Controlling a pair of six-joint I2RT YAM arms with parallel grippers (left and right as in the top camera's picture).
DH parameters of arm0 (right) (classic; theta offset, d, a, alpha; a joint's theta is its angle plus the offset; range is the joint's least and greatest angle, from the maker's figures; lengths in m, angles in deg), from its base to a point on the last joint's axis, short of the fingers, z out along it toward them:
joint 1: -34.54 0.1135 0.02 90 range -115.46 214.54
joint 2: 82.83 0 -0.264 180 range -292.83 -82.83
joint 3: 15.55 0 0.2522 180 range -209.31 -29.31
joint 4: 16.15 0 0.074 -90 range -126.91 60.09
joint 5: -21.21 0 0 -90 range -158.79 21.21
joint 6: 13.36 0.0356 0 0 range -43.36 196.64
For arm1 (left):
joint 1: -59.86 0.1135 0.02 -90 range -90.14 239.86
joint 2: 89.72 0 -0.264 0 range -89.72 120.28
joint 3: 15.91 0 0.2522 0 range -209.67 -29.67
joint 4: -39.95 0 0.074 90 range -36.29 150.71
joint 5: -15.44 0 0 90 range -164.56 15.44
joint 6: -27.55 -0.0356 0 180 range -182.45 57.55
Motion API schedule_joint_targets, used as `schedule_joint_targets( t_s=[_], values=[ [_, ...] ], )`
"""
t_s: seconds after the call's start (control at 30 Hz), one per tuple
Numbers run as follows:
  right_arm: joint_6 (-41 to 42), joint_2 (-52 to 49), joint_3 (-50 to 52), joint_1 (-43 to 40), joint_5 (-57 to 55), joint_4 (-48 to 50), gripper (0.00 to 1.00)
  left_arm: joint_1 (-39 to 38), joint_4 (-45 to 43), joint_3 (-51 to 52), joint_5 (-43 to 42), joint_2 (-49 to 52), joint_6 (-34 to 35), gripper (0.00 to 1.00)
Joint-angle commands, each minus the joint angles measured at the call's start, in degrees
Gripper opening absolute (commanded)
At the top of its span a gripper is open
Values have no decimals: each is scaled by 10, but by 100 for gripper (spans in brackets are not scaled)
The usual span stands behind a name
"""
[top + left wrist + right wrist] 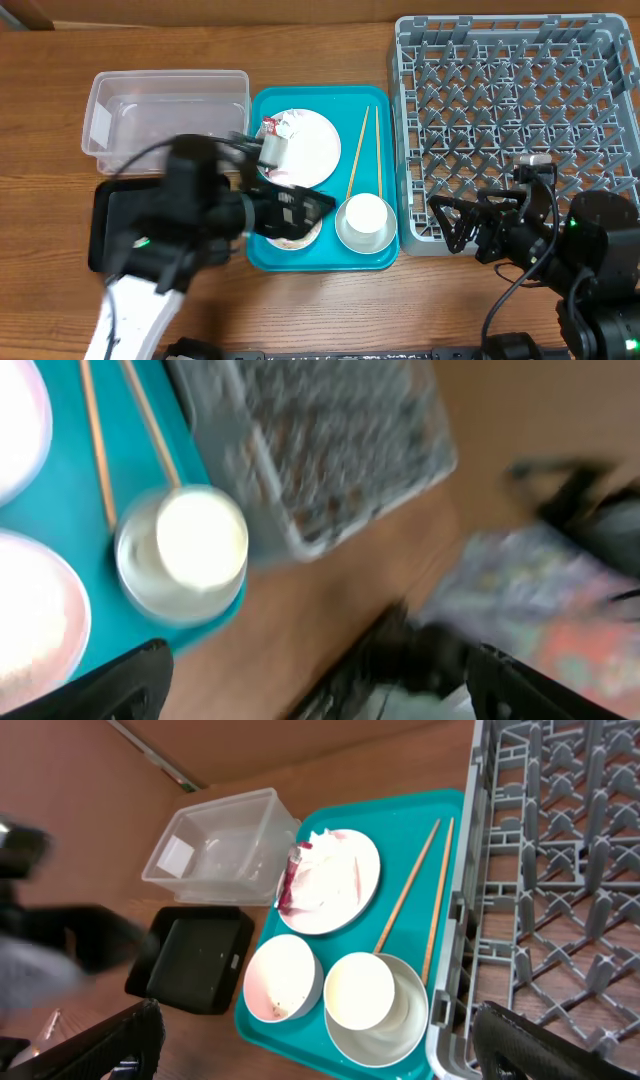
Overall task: Sort waste into correct bins and load items into the dishwasher
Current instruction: 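Grasp the white cup with the left gripper and lift it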
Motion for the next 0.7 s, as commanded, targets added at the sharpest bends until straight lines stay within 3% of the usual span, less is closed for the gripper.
schedule_joint_targets(
  t_s=[0.0,0.13,0.2,0.27,0.4,0.57,0.67],
  values=[
    [30,-5,-14,-1,-48,-2,100,-104,10,-10,207,59,20,96],
    [35,-10,-14,-1,-58,-3,100,-184,-5,-10,378,136,25,91],
    [35,-12,-14,-1,-58,-3,100,-205,-24,-10,419,176,25,87],
    [35,-12,-14,-1,-58,-4,100,-215,-55,-10,424,218,25,84],
    [35,-12,-13,-1,-58,-9,100,-212,-132,-12,421,283,41,68],
    [35,-13,-13,-1,-59,-23,100,-210,-152,-12,421,294,44,43],
    [35,-13,-13,-1,-59,-28,100,-210,-149,-12,421,294,37,38]
  ],
)
